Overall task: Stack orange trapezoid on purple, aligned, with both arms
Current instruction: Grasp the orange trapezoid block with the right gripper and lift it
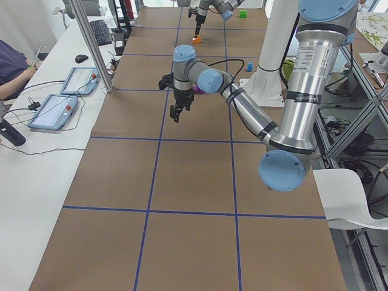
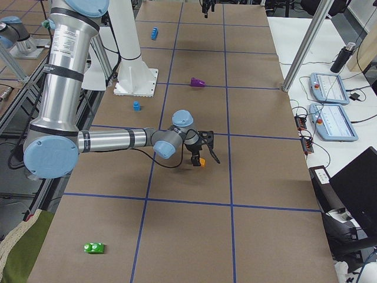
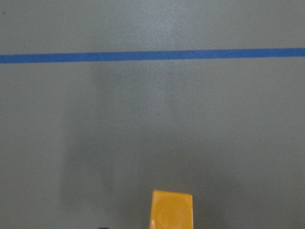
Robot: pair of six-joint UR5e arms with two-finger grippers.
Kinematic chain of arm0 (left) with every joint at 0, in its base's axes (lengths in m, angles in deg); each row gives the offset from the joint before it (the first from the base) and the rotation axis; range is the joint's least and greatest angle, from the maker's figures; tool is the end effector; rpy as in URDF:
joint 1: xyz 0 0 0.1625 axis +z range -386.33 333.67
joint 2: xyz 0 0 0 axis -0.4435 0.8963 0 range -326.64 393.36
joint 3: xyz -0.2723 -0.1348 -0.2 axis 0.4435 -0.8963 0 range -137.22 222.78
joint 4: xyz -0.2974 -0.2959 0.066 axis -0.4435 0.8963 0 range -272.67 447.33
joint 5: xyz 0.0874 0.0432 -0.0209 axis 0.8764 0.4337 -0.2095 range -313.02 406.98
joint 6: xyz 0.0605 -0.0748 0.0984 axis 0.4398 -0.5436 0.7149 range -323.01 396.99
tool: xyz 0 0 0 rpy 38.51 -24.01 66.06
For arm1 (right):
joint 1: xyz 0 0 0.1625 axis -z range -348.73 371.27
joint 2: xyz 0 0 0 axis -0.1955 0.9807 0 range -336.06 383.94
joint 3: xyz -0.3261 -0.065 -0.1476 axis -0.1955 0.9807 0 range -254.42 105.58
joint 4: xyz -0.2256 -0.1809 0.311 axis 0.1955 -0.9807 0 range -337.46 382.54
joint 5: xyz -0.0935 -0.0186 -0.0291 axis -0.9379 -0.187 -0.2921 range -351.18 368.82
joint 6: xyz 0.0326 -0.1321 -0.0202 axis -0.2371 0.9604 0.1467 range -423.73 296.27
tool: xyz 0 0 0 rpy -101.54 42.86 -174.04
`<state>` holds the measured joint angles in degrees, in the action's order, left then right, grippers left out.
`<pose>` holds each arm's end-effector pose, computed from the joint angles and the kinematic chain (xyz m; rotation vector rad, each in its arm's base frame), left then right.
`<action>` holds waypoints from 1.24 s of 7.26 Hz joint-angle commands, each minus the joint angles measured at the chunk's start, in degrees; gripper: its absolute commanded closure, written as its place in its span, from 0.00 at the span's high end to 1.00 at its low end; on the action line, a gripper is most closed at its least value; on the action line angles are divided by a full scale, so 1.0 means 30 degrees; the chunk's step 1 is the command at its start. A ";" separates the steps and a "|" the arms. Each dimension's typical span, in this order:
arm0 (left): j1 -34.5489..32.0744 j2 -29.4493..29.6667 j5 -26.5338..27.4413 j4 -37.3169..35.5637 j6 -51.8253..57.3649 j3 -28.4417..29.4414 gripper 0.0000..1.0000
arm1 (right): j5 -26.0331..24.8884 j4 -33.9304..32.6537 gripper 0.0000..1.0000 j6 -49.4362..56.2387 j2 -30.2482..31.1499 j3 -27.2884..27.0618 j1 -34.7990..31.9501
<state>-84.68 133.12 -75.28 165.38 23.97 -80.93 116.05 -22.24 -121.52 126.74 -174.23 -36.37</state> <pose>0.2114 -0.4572 0.2906 0.2893 0.7169 0.4637 -0.2578 -0.4201 0.5685 0.2496 -0.7454 0.1446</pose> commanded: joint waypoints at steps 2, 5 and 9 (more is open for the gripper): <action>-0.0001 -0.0001 0.0000 0.0001 -0.0081 -0.0012 1.00 | -0.0383 0.0015 0.56 -0.0101 0.0069 0.0195 0.0793; -0.0001 -0.0001 -0.0029 0.0001 -0.0199 -0.0041 1.00 | -0.0383 0.0015 0.00 0.0015 0.0129 0.0021 0.0764; -0.0959 -0.2311 0.0175 0.0671 0.0091 0.0453 1.00 | -0.0088 -0.3918 0.00 0.0105 -0.3546 -0.1440 0.0442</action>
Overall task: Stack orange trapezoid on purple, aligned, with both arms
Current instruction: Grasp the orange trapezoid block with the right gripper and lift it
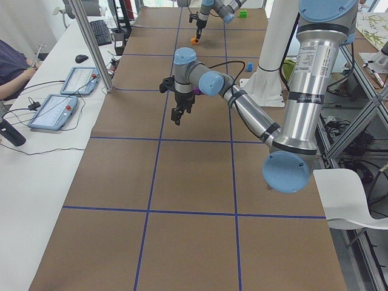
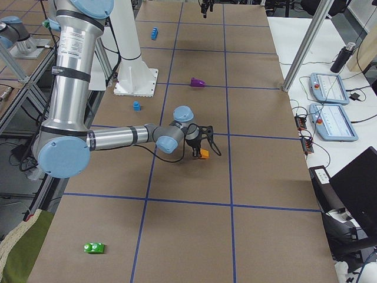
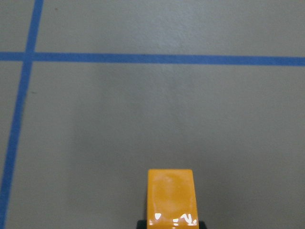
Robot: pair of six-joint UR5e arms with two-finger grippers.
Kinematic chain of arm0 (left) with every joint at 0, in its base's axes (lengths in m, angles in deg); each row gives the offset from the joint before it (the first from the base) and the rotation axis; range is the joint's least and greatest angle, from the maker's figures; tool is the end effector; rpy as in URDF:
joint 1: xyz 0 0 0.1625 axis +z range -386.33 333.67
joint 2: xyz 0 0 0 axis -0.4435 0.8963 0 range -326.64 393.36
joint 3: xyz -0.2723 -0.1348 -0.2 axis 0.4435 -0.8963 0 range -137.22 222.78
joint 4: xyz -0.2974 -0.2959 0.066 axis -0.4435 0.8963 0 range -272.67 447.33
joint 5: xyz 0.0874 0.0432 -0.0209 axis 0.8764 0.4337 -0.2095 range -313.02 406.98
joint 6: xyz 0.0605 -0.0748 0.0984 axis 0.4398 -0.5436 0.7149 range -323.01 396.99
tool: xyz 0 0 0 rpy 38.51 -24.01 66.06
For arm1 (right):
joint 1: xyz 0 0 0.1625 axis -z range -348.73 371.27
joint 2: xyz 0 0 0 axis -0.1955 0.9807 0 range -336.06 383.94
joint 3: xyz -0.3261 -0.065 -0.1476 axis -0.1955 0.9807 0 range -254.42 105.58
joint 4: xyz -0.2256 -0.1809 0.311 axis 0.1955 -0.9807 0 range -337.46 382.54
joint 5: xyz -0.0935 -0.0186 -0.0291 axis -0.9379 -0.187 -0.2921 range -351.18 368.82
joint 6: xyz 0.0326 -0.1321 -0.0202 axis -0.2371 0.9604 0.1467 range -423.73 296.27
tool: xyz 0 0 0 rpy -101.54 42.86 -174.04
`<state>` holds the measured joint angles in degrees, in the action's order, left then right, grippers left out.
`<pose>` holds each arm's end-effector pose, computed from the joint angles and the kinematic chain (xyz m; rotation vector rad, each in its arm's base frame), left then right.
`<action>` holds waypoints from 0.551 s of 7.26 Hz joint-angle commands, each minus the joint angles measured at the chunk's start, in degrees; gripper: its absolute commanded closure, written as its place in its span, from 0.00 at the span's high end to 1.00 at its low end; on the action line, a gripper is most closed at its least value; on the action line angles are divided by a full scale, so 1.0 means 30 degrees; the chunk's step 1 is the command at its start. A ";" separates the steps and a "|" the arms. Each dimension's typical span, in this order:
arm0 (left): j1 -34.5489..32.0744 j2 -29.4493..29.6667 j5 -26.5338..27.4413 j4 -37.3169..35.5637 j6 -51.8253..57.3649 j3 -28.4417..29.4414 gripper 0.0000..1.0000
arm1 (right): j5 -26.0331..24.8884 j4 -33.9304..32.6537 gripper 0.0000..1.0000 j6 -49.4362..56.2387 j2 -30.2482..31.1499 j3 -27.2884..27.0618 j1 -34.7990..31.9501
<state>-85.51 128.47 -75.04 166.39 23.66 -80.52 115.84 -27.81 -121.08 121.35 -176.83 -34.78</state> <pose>0.1995 -0.4523 0.3318 0.2284 0.6881 0.4258 -0.2926 -0.4376 0.5116 0.2726 -0.7768 0.1049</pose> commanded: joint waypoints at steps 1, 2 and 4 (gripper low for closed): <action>-0.1767 -0.1026 -0.0078 0.1179 0.0777 0.0551 1.00 | 0.0009 -0.4402 0.00 -0.0160 -0.3158 -0.1738 -0.0089; -0.3982 -0.1522 -0.0573 0.1187 0.4669 0.1510 1.00 | 0.0038 -0.7674 0.00 -0.0248 -0.4971 -0.3026 -0.0002; -0.8613 -0.1788 -0.5189 0.1245 1.1066 0.5543 1.00 | -0.0020 -1.2346 0.00 -0.0890 -0.9303 -0.3274 0.1250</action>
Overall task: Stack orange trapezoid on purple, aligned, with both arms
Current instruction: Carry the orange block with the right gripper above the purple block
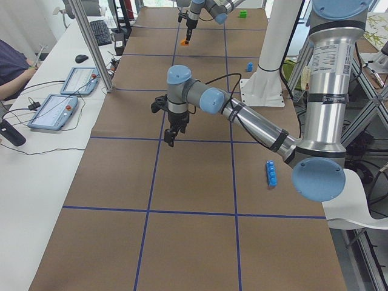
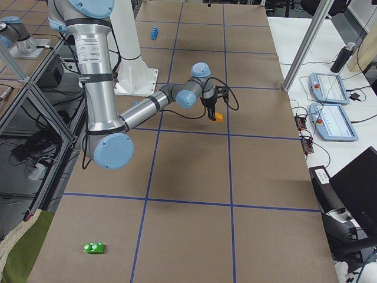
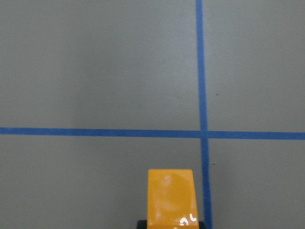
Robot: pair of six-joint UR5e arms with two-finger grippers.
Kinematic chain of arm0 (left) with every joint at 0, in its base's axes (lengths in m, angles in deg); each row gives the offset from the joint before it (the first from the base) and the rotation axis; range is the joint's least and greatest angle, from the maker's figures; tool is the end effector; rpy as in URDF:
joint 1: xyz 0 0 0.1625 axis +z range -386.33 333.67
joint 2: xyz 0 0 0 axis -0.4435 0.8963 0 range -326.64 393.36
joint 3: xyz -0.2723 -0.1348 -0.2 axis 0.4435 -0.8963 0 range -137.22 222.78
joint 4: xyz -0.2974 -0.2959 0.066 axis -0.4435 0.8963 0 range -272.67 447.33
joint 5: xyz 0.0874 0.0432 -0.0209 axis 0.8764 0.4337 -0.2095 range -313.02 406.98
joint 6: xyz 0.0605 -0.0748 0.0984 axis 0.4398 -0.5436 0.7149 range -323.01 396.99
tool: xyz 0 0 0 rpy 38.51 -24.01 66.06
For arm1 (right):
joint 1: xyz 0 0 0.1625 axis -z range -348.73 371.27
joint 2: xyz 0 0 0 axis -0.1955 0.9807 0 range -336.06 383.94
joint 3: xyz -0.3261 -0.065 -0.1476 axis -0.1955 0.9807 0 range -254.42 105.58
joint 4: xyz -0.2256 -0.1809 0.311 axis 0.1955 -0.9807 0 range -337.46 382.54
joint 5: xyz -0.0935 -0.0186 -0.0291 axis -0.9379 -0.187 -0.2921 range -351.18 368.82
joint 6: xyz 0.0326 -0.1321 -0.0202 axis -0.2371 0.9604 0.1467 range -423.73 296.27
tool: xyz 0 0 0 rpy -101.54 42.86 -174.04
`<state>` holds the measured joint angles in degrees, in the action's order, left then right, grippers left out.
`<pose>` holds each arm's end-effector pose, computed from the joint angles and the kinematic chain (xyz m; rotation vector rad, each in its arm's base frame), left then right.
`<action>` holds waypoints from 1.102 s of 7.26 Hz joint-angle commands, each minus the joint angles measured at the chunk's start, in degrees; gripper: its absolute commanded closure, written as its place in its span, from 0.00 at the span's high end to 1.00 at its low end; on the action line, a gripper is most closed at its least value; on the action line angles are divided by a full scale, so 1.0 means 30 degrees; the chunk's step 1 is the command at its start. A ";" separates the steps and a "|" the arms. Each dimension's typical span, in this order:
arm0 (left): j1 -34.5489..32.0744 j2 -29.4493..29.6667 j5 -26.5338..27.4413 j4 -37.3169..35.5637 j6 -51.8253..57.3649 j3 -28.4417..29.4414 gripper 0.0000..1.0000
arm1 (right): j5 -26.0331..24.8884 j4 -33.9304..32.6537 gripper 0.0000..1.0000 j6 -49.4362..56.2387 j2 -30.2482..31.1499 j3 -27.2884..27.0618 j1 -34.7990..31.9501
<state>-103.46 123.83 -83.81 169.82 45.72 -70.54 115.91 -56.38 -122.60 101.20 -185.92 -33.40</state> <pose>0.0682 -0.4941 0.4356 0.2486 0.7228 0.4597 -0.3451 -0.4718 0.3120 0.2594 -0.7930 0.1046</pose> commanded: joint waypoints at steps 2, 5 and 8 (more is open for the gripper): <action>-0.3875 -0.0861 -0.2312 -0.0014 0.4826 0.2324 1.00 | -0.0739 -0.4774 0.00 -0.4050 -0.5558 -0.0158 0.3013; -0.3907 -0.1300 -0.2253 0.0044 0.4738 0.2148 1.00 | -0.2854 -0.4953 0.00 -0.5805 -0.8428 0.2056 0.6154; -0.3907 -0.1652 -0.2312 0.0073 0.4738 0.1826 1.00 | -0.3525 -0.5012 0.00 -0.6831 -1.0342 0.4557 0.7562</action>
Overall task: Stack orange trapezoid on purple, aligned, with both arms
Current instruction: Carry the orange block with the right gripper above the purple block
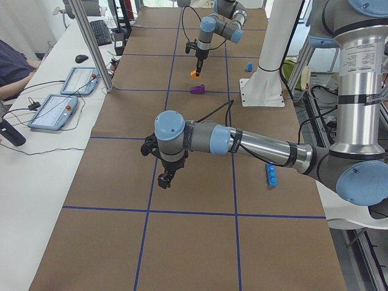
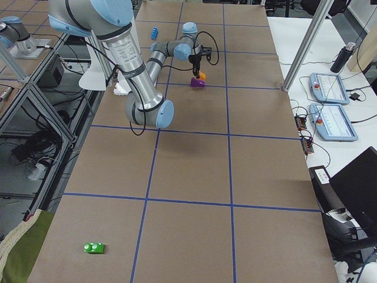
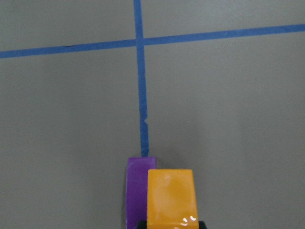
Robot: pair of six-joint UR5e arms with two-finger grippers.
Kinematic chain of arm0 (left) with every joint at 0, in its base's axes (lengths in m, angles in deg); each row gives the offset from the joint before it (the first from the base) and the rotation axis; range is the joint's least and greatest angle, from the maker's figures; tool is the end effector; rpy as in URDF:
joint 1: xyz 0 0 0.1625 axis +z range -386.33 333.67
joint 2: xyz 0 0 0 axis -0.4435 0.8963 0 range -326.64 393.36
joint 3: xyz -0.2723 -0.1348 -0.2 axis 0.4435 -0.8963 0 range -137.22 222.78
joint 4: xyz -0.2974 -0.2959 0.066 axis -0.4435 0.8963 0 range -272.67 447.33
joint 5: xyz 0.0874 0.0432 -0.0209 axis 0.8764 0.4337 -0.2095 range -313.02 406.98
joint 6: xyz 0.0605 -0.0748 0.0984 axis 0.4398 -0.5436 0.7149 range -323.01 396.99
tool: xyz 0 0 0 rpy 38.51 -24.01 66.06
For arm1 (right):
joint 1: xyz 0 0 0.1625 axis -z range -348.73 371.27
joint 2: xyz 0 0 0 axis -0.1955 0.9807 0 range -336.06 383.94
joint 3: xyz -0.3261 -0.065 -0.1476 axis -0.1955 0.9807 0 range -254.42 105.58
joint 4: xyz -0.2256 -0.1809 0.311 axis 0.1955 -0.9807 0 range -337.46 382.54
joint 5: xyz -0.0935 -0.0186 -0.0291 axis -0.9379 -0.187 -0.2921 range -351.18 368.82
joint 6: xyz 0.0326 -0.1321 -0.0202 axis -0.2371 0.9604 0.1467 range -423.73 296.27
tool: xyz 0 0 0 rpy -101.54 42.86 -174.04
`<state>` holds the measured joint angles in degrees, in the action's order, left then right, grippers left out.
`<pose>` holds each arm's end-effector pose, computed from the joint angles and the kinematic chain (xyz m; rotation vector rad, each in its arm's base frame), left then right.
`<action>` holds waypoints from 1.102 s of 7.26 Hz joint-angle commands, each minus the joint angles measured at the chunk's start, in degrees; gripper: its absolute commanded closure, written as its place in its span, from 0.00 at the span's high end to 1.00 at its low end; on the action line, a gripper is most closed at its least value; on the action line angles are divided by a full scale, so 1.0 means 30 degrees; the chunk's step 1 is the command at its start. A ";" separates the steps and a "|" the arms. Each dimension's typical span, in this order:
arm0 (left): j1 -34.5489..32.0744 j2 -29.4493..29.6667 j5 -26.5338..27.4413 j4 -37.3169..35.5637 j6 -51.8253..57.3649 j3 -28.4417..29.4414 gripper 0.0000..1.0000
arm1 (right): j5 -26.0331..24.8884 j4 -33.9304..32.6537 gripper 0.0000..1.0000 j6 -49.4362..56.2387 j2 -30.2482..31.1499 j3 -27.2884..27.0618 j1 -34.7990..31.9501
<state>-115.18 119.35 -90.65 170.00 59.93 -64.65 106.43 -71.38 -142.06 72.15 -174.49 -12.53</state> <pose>-0.0222 -0.4763 0.5134 0.2576 0.8034 0.4396 -0.5569 -0.3714 0.1339 0.1357 -0.8346 0.1435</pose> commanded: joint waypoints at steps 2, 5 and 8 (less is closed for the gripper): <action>-0.0001 -0.0158 -0.0060 0.0011 -0.0030 -0.0136 1.00 | -0.0866 -0.0012 0.00 -0.0027 -0.0719 0.0751 0.1050; 0.0028 -0.0158 -0.0090 0.0011 -0.0001 -0.0136 1.00 | -0.1102 -0.0012 0.00 0.0385 -0.0573 0.0984 0.1139; 0.0028 -0.0158 -0.0061 0.0011 -0.0001 -0.0136 1.00 | -0.1335 -0.0012 0.00 0.0735 -0.0689 0.1511 0.1256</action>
<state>-115.10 118.88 -90.86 170.04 59.89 -65.06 102.91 -71.37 -140.50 70.14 -170.62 -9.00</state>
